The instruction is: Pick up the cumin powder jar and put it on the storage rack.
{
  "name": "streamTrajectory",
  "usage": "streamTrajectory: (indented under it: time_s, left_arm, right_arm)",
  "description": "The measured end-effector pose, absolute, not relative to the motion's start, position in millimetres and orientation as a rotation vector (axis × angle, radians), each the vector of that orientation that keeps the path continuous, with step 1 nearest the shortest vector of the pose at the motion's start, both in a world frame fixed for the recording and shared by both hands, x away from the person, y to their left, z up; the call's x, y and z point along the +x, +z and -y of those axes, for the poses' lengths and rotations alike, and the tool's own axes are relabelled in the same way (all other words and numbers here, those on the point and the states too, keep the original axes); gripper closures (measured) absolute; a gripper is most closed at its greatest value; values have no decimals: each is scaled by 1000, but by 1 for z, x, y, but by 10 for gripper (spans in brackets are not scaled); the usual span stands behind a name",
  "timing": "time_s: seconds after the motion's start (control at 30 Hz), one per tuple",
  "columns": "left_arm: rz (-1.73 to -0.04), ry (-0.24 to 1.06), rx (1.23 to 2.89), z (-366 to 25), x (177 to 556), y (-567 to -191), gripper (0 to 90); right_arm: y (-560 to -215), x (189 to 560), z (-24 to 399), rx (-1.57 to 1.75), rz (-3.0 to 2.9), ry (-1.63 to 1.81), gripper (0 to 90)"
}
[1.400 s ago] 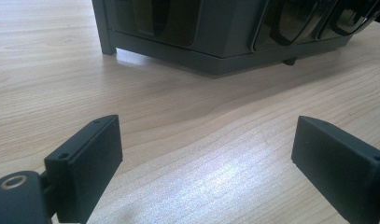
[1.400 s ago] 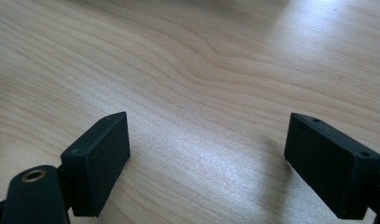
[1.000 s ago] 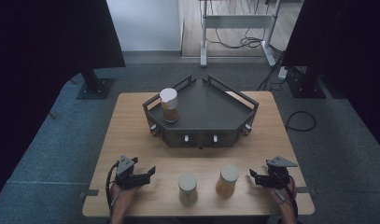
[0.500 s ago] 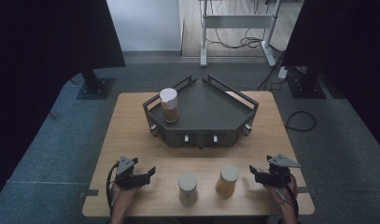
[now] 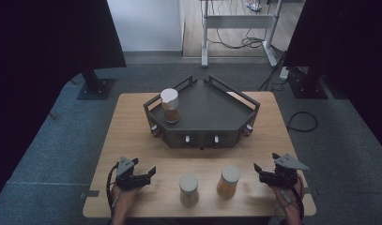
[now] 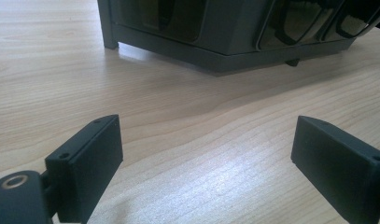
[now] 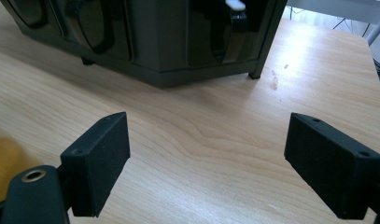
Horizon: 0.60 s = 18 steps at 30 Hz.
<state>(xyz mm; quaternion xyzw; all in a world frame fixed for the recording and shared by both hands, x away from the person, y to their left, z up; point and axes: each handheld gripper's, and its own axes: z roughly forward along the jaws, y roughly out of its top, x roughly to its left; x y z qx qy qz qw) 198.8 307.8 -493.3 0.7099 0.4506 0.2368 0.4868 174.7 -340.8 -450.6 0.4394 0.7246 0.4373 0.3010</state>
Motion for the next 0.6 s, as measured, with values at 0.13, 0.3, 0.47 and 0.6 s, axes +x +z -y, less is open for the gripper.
streamTrajectory:
  time_s: [0.13,0.3,0.47,0.6]
  left_arm:
    - [-1096,577,1722,-308,198,-493,83]
    - [-1092,577,1740,-307,200,-493,83]
    - [-1093,573,1737,-306,200,-494,83]
    - [-1093,573,1738,-306,200,-494,83]
  right_arm:
    - [-444,172,338,1155,-1915,1167,137]
    - [-441,169,339,1170,-1894,1187,139]
    - [-442,164,343,1191,-1866,1216,130]
    - [-439,160,345,1203,-1838,1233,113]
